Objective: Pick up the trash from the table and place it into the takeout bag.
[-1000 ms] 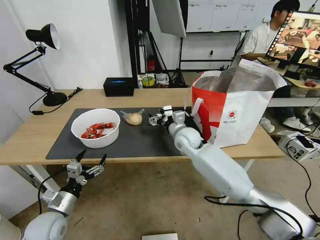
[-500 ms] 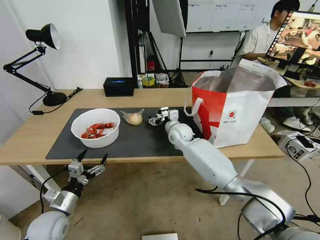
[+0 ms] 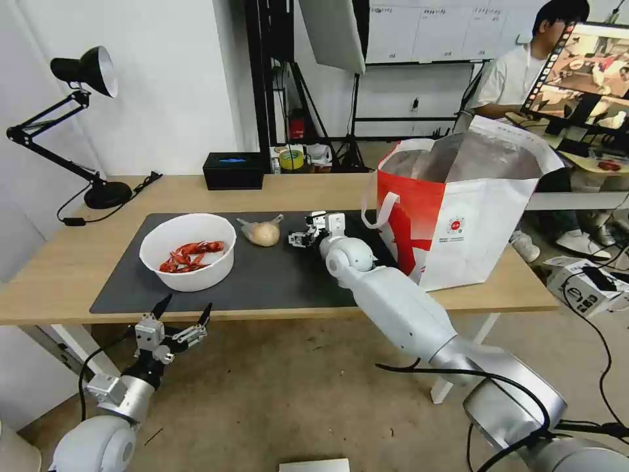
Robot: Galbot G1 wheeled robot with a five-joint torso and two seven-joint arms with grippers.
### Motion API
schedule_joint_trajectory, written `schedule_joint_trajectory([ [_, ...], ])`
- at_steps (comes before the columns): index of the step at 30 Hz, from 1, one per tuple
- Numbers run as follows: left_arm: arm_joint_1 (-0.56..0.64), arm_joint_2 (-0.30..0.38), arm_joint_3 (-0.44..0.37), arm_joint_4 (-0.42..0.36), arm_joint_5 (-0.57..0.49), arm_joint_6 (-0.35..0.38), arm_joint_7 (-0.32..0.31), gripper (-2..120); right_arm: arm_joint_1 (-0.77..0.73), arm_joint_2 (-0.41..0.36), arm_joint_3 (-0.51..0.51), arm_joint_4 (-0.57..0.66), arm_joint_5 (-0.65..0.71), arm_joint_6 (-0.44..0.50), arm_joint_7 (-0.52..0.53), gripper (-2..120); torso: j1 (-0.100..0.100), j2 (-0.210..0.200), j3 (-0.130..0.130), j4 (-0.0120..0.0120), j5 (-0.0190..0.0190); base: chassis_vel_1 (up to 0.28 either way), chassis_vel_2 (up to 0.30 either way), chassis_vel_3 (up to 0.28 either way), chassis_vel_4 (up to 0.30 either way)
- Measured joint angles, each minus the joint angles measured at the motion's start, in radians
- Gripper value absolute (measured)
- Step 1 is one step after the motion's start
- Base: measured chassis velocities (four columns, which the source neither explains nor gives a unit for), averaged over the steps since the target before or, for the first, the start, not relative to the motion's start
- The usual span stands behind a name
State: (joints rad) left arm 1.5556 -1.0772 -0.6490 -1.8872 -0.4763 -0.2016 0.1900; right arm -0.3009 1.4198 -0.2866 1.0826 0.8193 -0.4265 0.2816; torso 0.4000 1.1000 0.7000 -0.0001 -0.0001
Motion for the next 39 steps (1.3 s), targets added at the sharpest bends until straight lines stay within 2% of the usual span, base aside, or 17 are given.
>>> schedule_joint_trajectory([
  [6, 0.001, -0.001, -0.001, 0.002, 0.001, -0.004, 0.0, 100, 0.007, 0.011, -0.005, -0.006, 0.001, -0.016, 0.013, 100, 0.0, 0.0, 0.0, 0.0002, 0.0, 0.0, 0.0, 0.0, 0.0],
  [8, 0.002, -0.002, -0.001, -0.002, 0.001, -0.004, 0.0, 100, 0.009, 0.012, -0.005, -0.009, 0.002, -0.024, 0.019, 96, 0.0, 0.0, 0.0, 0.0001, 0.0, 0.0, 0.0, 0.0, 0.0],
  [11, 0.007, -0.002, -0.003, -0.018, 0.003, -0.004, 0.0, 100, 0.009, 0.012, -0.006, -0.009, 0.003, -0.031, 0.027, 84, 0.0, 0.0, 0.0, 0.0, 0.0001, 0.0, 0.0, 0.0, 0.0],
  [12, 0.007, -0.002, -0.003, -0.018, 0.003, -0.004, 0.0, 100, 0.009, 0.012, -0.006, -0.009, 0.003, -0.031, 0.027, 84, 0.0, 0.0, 0.0, 0.0, 0.0001, 0.0, 0.0, 0.0, 0.0],
  [14, 0.011, -0.002, -0.006, -0.024, 0.004, -0.006, 0.0, 100, 0.007, 0.007, -0.006, -0.007, 0.004, -0.037, 0.037, 73, 0.0, 0.0, 0.0, 0.0, 0.0, 0.0, 0.0, 0.0, 0.0],
  [15, 0.011, -0.002, -0.006, -0.024, 0.004, -0.006, 0.0, 100, 0.007, 0.007, -0.006, -0.007, 0.004, -0.037, 0.037, 73, 0.0, 0.0, 0.0, 0.0, 0.0, 0.0, 0.0, 0.0, 0.0],
  [18, 0.012, -0.002, -0.006, -0.023, 0.005, -0.012, 0.0, 100, -0.002, -0.003, -0.005, 0.007, 0.006, -0.044, 0.049, 59, 0.0, 0.0, 0.0, -0.0001, 0.0, 0.0, 0.0, 0.0, 0.0],
  [19, 0.012, -0.002, -0.006, -0.023, 0.005, -0.012, 0.0, 100, -0.002, -0.003, -0.005, 0.007, 0.006, -0.044, 0.049, 59, 0.0, 0.0, 0.0, -0.0001, 0.0, 0.0, 0.0, 0.0, 0.0],
  [23, 0.013, -0.003, -0.005, -0.027, 0.006, -0.012, -0.001, 100, -0.01, -0.015, -0.004, 0.022, 0.014, -0.051, 0.058, 39, 0.0, 0.0, 0.0, -0.0003, 0.0, 0.0, 0.0, 0.0, 0.0],
  [24, 0.013, -0.003, -0.005, -0.027, 0.006, -0.012, -0.001, 100, -0.01, -0.015, -0.004, 0.022, 0.014, -0.051, 0.058, 39, 0.0, 0.0, 0.0, -0.0003, 0.0, 0.0, 0.0, 0.0, 0.0],
  [27, 0.009, 0.001, -0.004, -0.027, 0.004, -0.012, -0.006, 100, -0.014, -0.021, -0.004, 0.032, 0.02, -0.048, 0.059, 26, 0.0, 0.0, 0.0, -0.0004, 0.0, 0.0, 0.0, 0.0, 0.0],
  [29, 0.009, 0.002, -0.004, -0.026, 0.004, -0.012, -0.008, 100, -0.015, -0.022, -0.003, 0.035, 0.023, -0.044, 0.057, 22, 0.0, 0.0, 0.0, -0.0003, 0.0, 0.0, 0.0, 0.0, 0.0],
  [31, 0.008, 0.006, -0.003, -0.028, 0.003, -0.012, -0.018, 100, -0.023, -0.03, -0.004, 0.061, 0.041, -0.02, 0.045, 11, 0.0, 0.0, 0.0, 0.0004, 0.0002, 0.0, 0.0, 0.0, 0.0],
  [32, 0.008, 0.006, -0.003, -0.028, 0.003, -0.012, -0.018, 100, -0.023, -0.03, -0.004, 0.061, 0.041, -0.02, 0.045, 11, 0.0, 0.0, 0.0, 0.0004, 0.0002, 0.0, 0.0, 0.0, 0.0],
  [35, 0.006, 0.006, -0.002, -0.033, 0.003, -0.012, -0.023, 100, -0.034, -0.062, -0.002, 0.135, 0.042, 0.01, 0.034, 0, 0.0, 0.0, 0.0, 0.0006, 0.0002, 0.0, 0.0, 0.0, 0.0],
  [36, 0.006, 0.006, -0.002, -0.033, 0.003, -0.012, -0.023, 100, -0.034, -0.062, -0.002, 0.135, 0.042, 0.01, 0.034, 0, 0.0, 0.0, 0.0, 0.0006, 0.0002, 0.0, 0.0, 0.0, 0.0],
  [39, 0.006, 0.003, -0.001, -0.039, 0.003, -0.012, -0.025, 100, -0.059, -0.12, 0.001, 0.261, 0.045, 0.036, 0.026, 0, 0.0, 0.0, 0.0, 0.0001, 0.0002, 0.0, 0.0, 0.0, 0.0],
])
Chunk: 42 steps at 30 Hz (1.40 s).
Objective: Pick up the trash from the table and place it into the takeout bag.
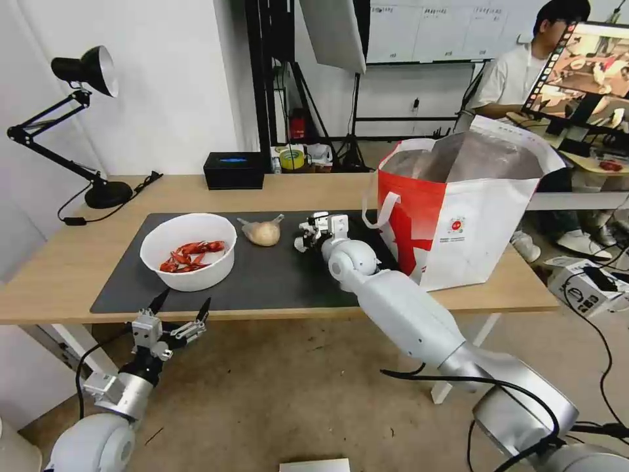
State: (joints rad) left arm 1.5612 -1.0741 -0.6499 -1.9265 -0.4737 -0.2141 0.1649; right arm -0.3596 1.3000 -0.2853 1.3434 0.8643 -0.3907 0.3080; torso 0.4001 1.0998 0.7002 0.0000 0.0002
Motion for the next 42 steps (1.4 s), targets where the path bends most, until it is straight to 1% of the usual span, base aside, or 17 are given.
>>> schedule_joint_trajectory([
  [1, 0.0, 0.0, 0.0, 0.0, 0.0, 0.0, 0.0, 100, 0.0, 0.0, 0.0, 0.0, 0.0, 0.0, 0.0, 0, 0.0, 0.0, 0.0, 0.0, 0.0, 0.0, 0.0, 0.0, 0.0],
  [5, 0.003, -0.003, 0.0, -0.006, 0.0, 0.0, -0.001, 100, -0.036, -0.079, 0.022, 0.178, 0.006, 0.032, -0.009, 0, 0.0, 0.0, 0.0, 0.0002, 0.0, 0.0, 0.0, 0.0, 0.0],
  [6, 0.003, -0.003, 0.0, -0.006, 0.0, 0.0, -0.001, 100, -0.036, -0.079, 0.022, 0.178, 0.006, 0.032, -0.009, 0, 0.0, 0.0, 0.0, 0.0002, 0.0, 0.0, 0.0, 0.0, 0.0],
  [9, 0.01, -0.006, -0.004, -0.011, 0.0, 0.0, -0.001, 100, -0.071, -0.155, 0.063, 0.336, 0.014, 0.061, -0.01, 0, 0.0, 0.0, 0.0, -0.0001, 0.0002, 0.0, 0.0, 0.0, 0.0],
  [10, 0.01, -0.006, -0.004, -0.011, 0.0, 0.0, -0.001, 100, -0.071, -0.155, 0.063, 0.336, 0.014, 0.061, -0.01, 0, 0.0, 0.0, 0.0, -0.0001, 0.0002, 0.0, 0.0, 0.0, 0.0],
  [12, 0.016, -0.012, -0.009, -0.014, 0.0, 0.0, -0.002, 100, -0.084, -0.232, 0.129, 0.458, 0.037, 0.086, -0.001, 0, 0.0, 0.0, 0.0, 0.0001, 0.0, 0.0, 0.0, 0.0, 0.0],
  [14, 0.017, -0.012, -0.009, -0.014, 0.0, 0.0, -0.002, 100, -0.085, -0.256, 0.152, 0.48, 0.044, 0.091, 0.004, 0, 0.0, 0.0, 0.0, 0.0002, 0.0001, 0.0, 0.0, 0.0, 0.0],
  [16, 0.016, -0.012, -0.004, -0.015, 0.0, 0.0, -0.003, 100, -0.084, -0.33, 0.22, 0.524, 0.067, 0.094, 0.016, 0, 0.0, 0.0, 0.0, 0.0, 0.0002, 0.0, 0.0, 0.0, 0.0],
  [17, 0.013, -0.011, 0.002, -0.015, 0.0, 0.0, -0.003, 100, -0.081, -0.367, 0.253, 0.532, 0.077, 0.094, 0.019, 0, 0.0, 0.0, 0.0, -0.0002, 0.0002, 0.0, 0.0, 0.0, 0.0],
  [18, 0.013, -0.011, 0.002, -0.015, 0.0, 0.0, -0.003, 100, -0.081, -0.367, 0.253, 0.532, 0.077, 0.094, 0.019, 0, 0.0, 0.0, 0.0, -0.0002, 0.0002, 0.0, 0.0, 0.0, 0.0],
  [21, 0.009, -0.011, 0.011, -0.016, 0.001, 0.0, -0.003, 100, -0.068, -0.452, 0.322, 0.525, 0.132, 0.093, 0.023, 0, 0.0, 0.0, 0.0, -0.0003, 0.0002, 0.0, 0.0, 0.0, 0.0],
  [24, 0.006, -0.01, 0.019, -0.021, 0.001, 0.0, -0.006, 100, -0.063, -0.501, 0.361, 0.506, 0.189, 0.081, 0.027, 0, 0.0, 0.0, 0.0, -0.0002, 0.0001, 0.0, 0.0, 0.0, 0.0],
  [29, 0.003, -0.007, 0.031, -0.029, 0.003, 0.001, -0.016, 100, -0.06, -0.539, 0.386, 0.476, 0.249, 0.058, 0.044, 0, 0.0, 0.0, 0.0, -0.0002, 0.0, 0.0, 0.0, 0.0, 0.0],
  [34, 0.002, -0.003, 0.038, -0.043, 0.004, 0.005, -0.023, 100, -0.059, -0.561, 0.395, 0.453, 0.278, -0.017, 0.086, 0, 0.0, 0.0, 0.0, -0.0001, 0.0001, 0.0, 0.0, 0.0, 0.0],
  [36, 0.005, -0.001, 0.038, -0.049, 0.004, 0.005, -0.024, 100, -0.05, -0.572, 0.396, 0.458, 0.329, -0.092, 0.139, 0, 0.0, 0.0, 0.0, -0.0002, 0.0001, 0.0, 0.0, 0.0, 0.0],
  [37, 0.005, -0.001, 0.038, -0.049, 0.004, 0.005, -0.024, 100, -0.05, -0.572, 0.396, 0.458, 0.329, -0.092, 0.139, 0, 0.0, 0.0, 0.0, -0.0002, 0.0001, 0.0, 0.0, 0.0, 0.0],
  [42, 0.016, 0.0, 0.033, -0.059, 0.005, 0.006, -0.025, 100, -0.005, -0.59, 0.383, 0.468, 0.465, -0.22, 0.261, 0, 0.0, 0.0, 0.0, -0.0001, -0.0001, 0.0, 0.0, 0.0, 0.0],
])
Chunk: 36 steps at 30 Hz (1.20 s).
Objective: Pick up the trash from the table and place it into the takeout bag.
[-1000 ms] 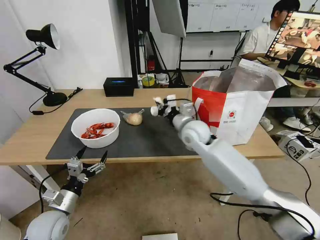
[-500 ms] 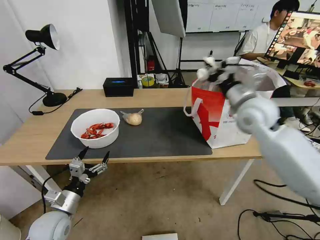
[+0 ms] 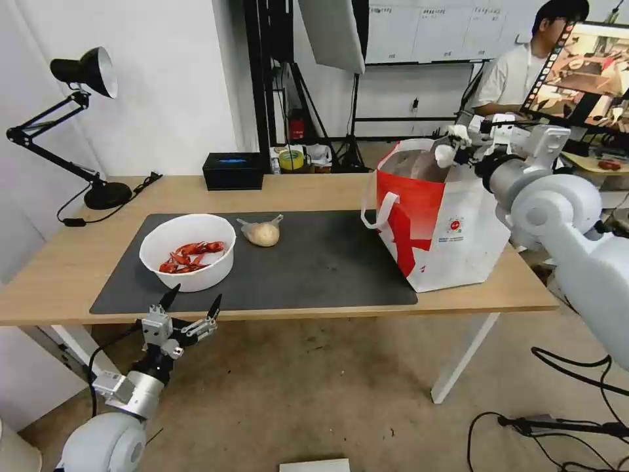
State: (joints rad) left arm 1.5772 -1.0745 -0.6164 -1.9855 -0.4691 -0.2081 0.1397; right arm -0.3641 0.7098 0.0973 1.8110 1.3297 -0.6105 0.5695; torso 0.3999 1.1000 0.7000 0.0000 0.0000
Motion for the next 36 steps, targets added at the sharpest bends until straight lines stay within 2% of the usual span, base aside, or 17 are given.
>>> schedule_joint_trajectory([
  [2, 0.005, -0.001, -0.003, -0.005, 0.0, 0.0, 0.0, 100, 0.026, -0.007, -0.01, -0.001, 0.068, -0.038, 0.047, 0, 0.0, 0.0, 0.0, 0.0001, -0.0001, 0.0, 0.0, 0.0, 0.0],
  [8, 0.011, -0.004, -0.005, -0.014, 0.0, 0.001, 0.0, 100, 0.051, -0.015, -0.021, -0.004, 0.164, -0.079, 0.124, 0, 0.0, 0.0, 0.0, 0.0, -0.0001, 0.0, 0.0, 0.0, 0.0],
  [11, 0.013, -0.004, -0.008, -0.018, 0.001, 0.001, 0.0, 100, 0.053, -0.016, -0.02, -0.006, 0.187, -0.086, 0.131, 6, 0.0, 0.0, 0.0, 0.0001, 0.0, 0.0, 0.0, 0.0, 0.0],
  [14, 0.018, -0.004, -0.013, -0.022, 0.001, 0.002, 0.001, 100, 0.052, -0.02, -0.015, -0.005, 0.198, -0.087, 0.131, 19, 0.0, 0.0, 0.0, 0.0001, -0.0001, 0.0, 0.0, 0.0, 0.0],
  [15, 0.018, -0.004, -0.013, -0.022, 0.001, 0.002, 0.001, 100, 0.052, -0.02, -0.015, -0.005, 0.198, -0.087, 0.131, 19, 0.0, 0.0, 0.0, 0.0001, -0.0001, 0.0, 0.0, 0.0, 0.0],
  [18, 0.022, -0.004, -0.017, -0.025, 0.001, 0.003, 0.003, 100, 0.048, -0.023, -0.014, -0.004, 0.198, -0.089, 0.131, 34, 0.0, 0.0, 0.0, 0.0, 0.0, 0.0, 0.0, 0.0, 0.0],
  [19, 0.022, -0.004, -0.017, -0.025, 0.001, 0.003, 0.003, 100, 0.048, -0.023, -0.014, -0.004, 0.198, -0.089, 0.131, 34, 0.0, 0.0, 0.0, 0.0, 0.0, 0.0, 0.0, 0.0, 0.0],
  [22, 0.023, -0.004, -0.019, -0.027, 0.0, 0.003, 0.003, 100, 0.047, -0.022, -0.014, -0.004, 0.196, -0.09, 0.13, 47, 0.0, 0.0, 0.0, 0.0001, -0.0001, 0.0, 0.0, 0.0, 0.0],
  [23, 0.023, -0.004, -0.019, -0.027, 0.0, 0.003, 0.003, 100, 0.047, -0.022, -0.014, -0.004, 0.196, -0.09, 0.13, 47, 0.0, 0.0, 0.0, 0.0001, -0.0001, 0.0, 0.0, 0.0, 0.0],
  [26, 0.022, -0.001, -0.02, -0.031, -0.002, 0.003, 0.003, 100, 0.047, -0.022, -0.014, -0.002, 0.193, -0.09, 0.128, 62, 0.0, 0.0, 0.0, 0.0, 0.0, 0.0, 0.0, 0.0, 0.0],
  [27, 0.022, -0.001, -0.02, -0.031, -0.002, 0.003, 0.003, 100, 0.047, -0.022, -0.014, -0.002, 0.193, -0.09, 0.128, 62, 0.0, 0.0, 0.0, 0.0, 0.0, 0.0, 0.0, 0.0, 0.0],
  [30, 0.017, 0.004, -0.021, -0.032, -0.006, 0.005, 0.003, 100, 0.045, -0.024, -0.013, 0.0, 0.19, -0.09, 0.124, 79, 0.0, 0.0, 0.0, 0.0001, 0.0, 0.0, 0.0, 0.0, 0.0],
  [31, 0.017, 0.004, -0.021, -0.032, -0.006, 0.005, 0.003, 100, 0.045, -0.024, -0.013, 0.0, 0.19, -0.09, 0.124, 79, 0.0, 0.0, 0.0, 0.0001, 0.0, 0.0, 0.0, 0.0, 0.0],
  [34, 0.013, 0.006, -0.021, -0.032, -0.008, 0.006, 0.002, 100, 0.044, -0.025, -0.012, 0.002, 0.182, -0.085, 0.11, 92, 0.0, 0.0, 0.0, 0.0, 0.0, 0.0, 0.0, 0.0, 0.0],
  [36, 0.011, 0.007, -0.021, -0.032, -0.008, 0.006, 0.002, 100, 0.041, -0.026, -0.01, 0.006, 0.168, -0.074, 0.091, 96, 0.0, 0.0, 0.0, 0.0001, 0.0, 0.0, 0.0, 0.0, 0.0],
])
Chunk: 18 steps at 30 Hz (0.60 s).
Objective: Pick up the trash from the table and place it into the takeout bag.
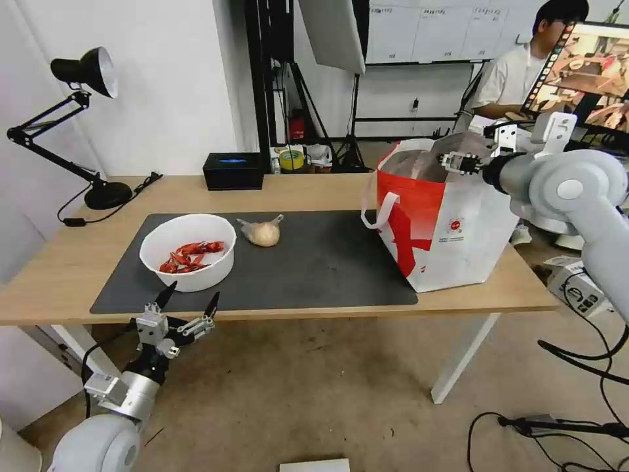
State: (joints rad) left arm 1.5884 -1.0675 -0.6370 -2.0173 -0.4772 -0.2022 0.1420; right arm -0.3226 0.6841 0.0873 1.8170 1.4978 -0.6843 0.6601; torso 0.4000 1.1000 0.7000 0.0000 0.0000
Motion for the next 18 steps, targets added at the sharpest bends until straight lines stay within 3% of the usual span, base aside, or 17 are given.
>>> schedule_joint_trajectory([
  [10, -0.014, 0.005, 0.003, 0.002, -0.006, 0.0, -0.004, 100, -0.078, -0.041, 0.046, 0.087, -0.154, 0.197, -0.253, 100, 0.0, 0.0, 0.0, 0.0001, -0.0001, 0.0, 0.0, 0.0, 0.0],
  [13, -0.018, 0.004, 0.004, 0.006, -0.008, -0.001, -0.005, 100, -0.196, -0.075, 0.106, 0.162, -0.246, 0.266, -0.383, 100, 0.0, 0.0, 0.0, 0.0, 0.0, 0.0, 0.0, 0.0, 0.0],
  [18, -0.018, -0.005, 0.003, 0.007, -0.008, -0.006, -0.005, 100, -0.361, -0.101, 0.157, 0.26, -0.354, 0.349, -0.469, 100, 0.0, 0.0, 0.0, -0.0003, 0.0001, 0.0, 0.0, 0.0, 0.0],
])
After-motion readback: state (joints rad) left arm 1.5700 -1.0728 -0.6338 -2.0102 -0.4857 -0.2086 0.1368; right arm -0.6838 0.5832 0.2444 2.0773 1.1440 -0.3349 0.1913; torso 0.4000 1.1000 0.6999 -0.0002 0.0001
